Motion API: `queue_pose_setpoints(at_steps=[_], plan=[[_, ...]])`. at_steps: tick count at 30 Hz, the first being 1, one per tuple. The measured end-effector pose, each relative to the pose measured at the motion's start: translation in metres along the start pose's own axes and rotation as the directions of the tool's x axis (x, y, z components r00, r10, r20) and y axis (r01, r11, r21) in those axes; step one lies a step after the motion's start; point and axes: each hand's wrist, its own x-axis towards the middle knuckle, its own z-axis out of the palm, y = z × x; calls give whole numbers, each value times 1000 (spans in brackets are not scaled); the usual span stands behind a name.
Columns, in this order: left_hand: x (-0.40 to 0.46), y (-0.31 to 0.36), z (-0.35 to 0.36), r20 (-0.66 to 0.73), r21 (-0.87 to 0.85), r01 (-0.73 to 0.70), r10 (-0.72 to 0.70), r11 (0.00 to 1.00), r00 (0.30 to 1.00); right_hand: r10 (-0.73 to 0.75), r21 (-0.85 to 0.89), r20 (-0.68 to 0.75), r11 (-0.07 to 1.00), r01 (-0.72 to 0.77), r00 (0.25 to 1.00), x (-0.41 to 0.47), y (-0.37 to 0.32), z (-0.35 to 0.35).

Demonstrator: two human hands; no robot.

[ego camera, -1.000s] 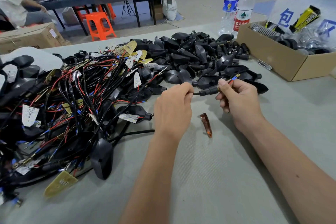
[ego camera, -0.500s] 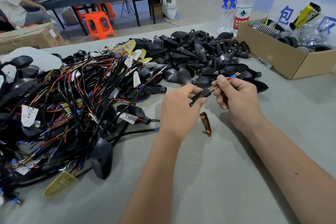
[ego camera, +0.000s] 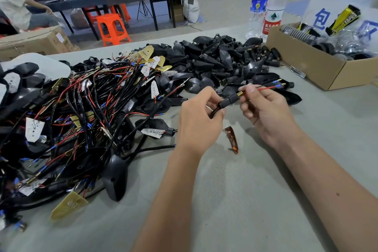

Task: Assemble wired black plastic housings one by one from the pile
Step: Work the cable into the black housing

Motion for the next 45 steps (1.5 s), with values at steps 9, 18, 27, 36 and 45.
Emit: queue_pose_setpoints(at_steps=[9, 18, 27, 36, 45], plan=[[1, -1, -1, -45, 0, -3, 2, 1000, 999, -56, -80, -62, 995, 51, 996, 2, 3, 0], [3, -11, -14, -29, 132, -57, 61, 990, 998, -15, 115, -299, 992, 52, 954, 10, 0, -10], [5, -12, -14, -31, -96, -66, 63, 993, 998, 70, -2, 20, 998, -70, 997, -6, 13, 18], [7, -19, -28, 49, 139, -109, 103, 984, 993, 22, -59, -36, 998, -24, 999, -7, 9, 21], [5, -20, -35, 140, 145, -58, 37, 988, 989, 47, -61, -72, 997, -51, 996, -7, 1, 17]])
